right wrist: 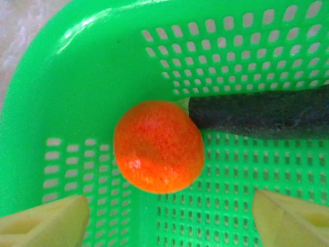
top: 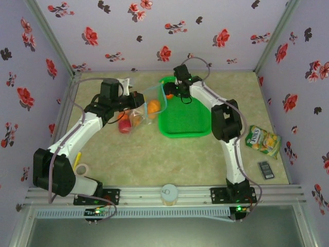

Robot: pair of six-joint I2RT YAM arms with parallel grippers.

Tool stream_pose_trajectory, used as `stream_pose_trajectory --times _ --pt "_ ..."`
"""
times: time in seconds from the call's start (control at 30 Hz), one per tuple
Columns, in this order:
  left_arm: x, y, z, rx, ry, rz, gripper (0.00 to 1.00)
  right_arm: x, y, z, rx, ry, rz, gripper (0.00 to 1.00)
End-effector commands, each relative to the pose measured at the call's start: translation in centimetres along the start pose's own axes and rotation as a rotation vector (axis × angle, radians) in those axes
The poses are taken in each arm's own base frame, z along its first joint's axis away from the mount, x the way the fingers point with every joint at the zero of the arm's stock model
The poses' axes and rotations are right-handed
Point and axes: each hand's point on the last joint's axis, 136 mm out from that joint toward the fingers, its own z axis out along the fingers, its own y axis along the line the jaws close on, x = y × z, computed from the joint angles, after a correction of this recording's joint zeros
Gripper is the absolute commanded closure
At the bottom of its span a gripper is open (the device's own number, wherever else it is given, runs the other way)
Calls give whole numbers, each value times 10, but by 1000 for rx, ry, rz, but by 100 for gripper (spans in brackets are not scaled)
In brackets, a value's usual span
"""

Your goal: Place the food in the zip-top bag and seal the zipper

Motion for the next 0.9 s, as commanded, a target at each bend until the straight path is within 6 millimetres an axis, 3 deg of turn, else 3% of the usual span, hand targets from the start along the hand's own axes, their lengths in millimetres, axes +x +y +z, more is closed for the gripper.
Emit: stream_pose_trajectory --times 0.0,0.43,0.7,0.87 --pt "-5 -10 -10 19 -13 38 100 -14 6 10 -17 -37 36 17" --pt "-7 -11 -9 15 -7 50 100 -13 11 48 -51 -14 87 21" --pt "-7 -10 -8 15 -4 49 100 0 6 58 -44 32 95 45" --pt "-7 -11 -10 16 -7 52 100 6 2 45 -26 37 75 52"
